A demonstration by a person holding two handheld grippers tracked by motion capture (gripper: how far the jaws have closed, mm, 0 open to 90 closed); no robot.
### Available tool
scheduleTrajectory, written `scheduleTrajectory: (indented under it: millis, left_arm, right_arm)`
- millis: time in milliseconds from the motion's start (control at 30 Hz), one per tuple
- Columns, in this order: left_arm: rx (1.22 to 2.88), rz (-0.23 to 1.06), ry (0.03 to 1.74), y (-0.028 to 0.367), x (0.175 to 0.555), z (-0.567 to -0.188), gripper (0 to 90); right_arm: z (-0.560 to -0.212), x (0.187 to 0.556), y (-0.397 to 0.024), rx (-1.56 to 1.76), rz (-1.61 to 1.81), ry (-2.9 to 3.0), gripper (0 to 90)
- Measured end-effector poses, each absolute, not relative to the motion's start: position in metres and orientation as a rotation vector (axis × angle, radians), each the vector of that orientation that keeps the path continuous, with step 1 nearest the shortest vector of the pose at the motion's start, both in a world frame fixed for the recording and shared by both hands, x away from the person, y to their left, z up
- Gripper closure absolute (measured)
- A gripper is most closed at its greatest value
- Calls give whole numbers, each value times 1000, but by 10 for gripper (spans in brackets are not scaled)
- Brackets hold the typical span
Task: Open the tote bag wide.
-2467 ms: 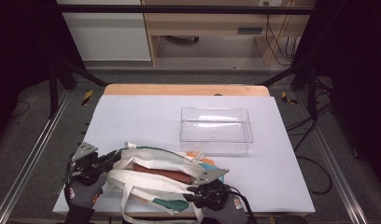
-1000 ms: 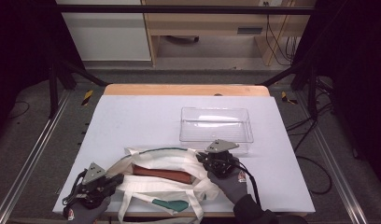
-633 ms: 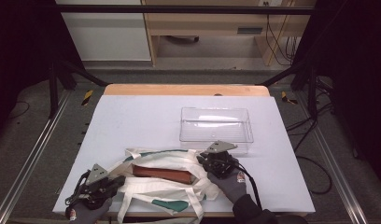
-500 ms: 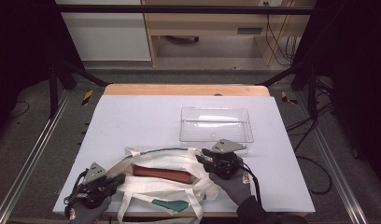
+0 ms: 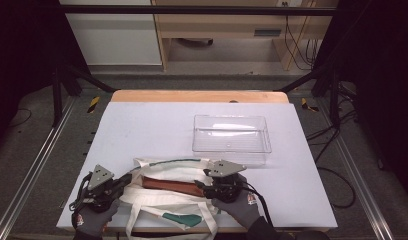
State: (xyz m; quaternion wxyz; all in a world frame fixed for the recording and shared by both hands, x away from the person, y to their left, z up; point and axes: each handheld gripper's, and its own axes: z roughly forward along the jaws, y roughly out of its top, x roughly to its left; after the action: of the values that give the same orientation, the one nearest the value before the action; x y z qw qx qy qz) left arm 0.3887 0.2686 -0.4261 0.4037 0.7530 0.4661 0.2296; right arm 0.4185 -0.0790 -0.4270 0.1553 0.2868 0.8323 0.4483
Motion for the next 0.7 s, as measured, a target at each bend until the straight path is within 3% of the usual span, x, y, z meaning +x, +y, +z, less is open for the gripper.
scheduleTrajectory:
  millis: [233, 700]
  left_arm:
    - [1942, 546, 1184, 266, 391, -435, 898]
    - [2014, 509, 1197, 261, 392, -446, 899]
  right_arm:
    - [-424, 430, -76, 887, 1264, 2407, 889]
    - [-439, 456, -72, 1002, 1172, 2375, 900]
